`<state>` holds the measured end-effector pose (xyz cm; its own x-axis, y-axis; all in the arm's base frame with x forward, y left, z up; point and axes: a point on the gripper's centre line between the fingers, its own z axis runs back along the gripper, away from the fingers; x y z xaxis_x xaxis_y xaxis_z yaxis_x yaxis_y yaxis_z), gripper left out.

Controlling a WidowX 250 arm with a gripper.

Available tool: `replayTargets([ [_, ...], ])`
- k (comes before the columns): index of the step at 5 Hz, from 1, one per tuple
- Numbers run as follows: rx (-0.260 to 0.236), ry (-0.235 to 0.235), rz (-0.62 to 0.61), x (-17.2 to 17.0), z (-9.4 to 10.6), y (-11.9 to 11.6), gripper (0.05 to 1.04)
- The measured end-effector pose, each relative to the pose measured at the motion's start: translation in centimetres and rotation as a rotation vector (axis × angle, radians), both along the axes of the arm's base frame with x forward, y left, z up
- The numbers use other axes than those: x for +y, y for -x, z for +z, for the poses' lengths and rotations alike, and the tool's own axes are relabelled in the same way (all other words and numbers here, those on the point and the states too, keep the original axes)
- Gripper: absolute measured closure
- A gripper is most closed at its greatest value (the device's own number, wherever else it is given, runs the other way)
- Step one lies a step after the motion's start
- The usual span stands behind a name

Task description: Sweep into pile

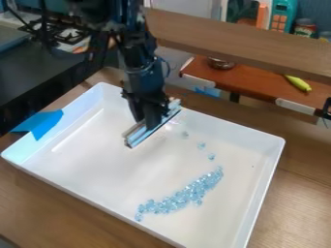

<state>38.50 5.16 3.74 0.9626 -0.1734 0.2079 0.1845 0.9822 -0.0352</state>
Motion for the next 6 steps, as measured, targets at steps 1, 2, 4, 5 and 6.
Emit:
replayTargets([
  [1,0.021,-0.064,0.012,0.9,-1.7,-1.2,0.729],
  [2,0.081,-0.125,-0.021,-0.1,-4.0,-1.1,0.729],
  [4,0.086,-0.185,-0.094,-2.1,-4.8,-0.8,0.728],
  [5,0.091,-0.162,-0.117,-3.3,-4.9,-0.1,0.729],
  [6,0.117,-0.118,-0.158,-6.2,-4.6,1.1,0.728],
])
